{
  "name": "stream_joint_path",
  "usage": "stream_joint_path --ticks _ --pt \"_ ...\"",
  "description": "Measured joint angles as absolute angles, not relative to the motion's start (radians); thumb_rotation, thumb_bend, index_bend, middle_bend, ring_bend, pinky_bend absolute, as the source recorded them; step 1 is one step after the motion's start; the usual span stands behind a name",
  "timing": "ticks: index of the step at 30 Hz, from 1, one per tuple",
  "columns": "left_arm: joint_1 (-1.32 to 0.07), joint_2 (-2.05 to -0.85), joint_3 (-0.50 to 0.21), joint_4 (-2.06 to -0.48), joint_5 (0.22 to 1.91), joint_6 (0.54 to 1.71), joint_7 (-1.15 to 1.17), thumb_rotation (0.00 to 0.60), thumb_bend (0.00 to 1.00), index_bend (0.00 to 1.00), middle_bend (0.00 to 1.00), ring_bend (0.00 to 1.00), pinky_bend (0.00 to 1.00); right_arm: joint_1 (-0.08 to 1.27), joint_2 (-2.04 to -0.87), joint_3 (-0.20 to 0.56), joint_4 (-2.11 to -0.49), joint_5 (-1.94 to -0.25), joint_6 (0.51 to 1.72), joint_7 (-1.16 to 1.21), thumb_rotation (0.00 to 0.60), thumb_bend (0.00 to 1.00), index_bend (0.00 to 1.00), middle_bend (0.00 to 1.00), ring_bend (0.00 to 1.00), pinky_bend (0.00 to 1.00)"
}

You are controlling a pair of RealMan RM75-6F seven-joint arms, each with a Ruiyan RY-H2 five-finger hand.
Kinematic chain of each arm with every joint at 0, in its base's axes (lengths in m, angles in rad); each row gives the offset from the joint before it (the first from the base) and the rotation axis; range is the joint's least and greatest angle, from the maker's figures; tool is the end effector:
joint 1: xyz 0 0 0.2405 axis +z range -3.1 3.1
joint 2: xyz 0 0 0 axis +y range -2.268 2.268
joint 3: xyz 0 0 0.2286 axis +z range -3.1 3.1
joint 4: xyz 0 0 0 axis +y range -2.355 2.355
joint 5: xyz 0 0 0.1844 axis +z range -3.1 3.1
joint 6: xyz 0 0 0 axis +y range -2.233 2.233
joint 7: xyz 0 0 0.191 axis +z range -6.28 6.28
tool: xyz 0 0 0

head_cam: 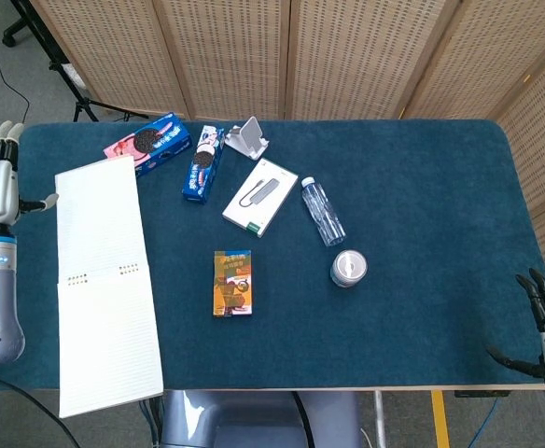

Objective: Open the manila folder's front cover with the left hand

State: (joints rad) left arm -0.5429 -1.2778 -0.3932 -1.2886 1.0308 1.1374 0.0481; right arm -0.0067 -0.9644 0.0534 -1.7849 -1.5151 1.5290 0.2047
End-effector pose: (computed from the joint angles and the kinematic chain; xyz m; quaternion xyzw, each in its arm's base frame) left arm -0.2399 0.4078 0.2043 -0.5051 -0.3761 -0.4470 0.6354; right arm -0.2666 -0.1986 0.2057 0.5269 -0.4574 0.4455 0.5610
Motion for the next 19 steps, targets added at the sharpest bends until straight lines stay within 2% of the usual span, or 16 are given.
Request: stream_joint_path --ticks 4,9,14,19 --pt "-0.488 -1.205 -0.352 -1.415 1.055 1.14 0.038 0.6 0.0 0.0 0.0 0.0 0.0 -0.009 -0.968 0.056 -1.783 -1.519 1.542 0.196 0.6 0.0 0.03 0.0 0.0 0.0" --pt "-0.366 -1.126 -0.245 -1.589 1.159 1.21 0.011 0.6 0.0 0.0 0.0 0.0 0.0 -0.016 -0.984 0.07 -1.765 -1.519 1.583 0.151 0.6 0.0 0.03 0.0 0.0 0.0" --pt "-0.246 -1.101 -0.125 -1.653 1.312 1.335 -0.019 0.6 0.0 0.0 0.0 0.0 0.0 -0.028 -1.014 0.093 -1.739 -1.518 1.643 0.085 0.6 0.0 0.03 0.0 0.0 0.0" --pt "-0.185 -1.108 -0.064 -1.669 1.402 1.421 -0.01 0.6 0.0 0.0 0.0 0.0 0.0 -0.036 -1.019 0.1 -1.735 -1.517 1.657 0.077 0.6 0.0 0.03 0.0 0.0 0.0"
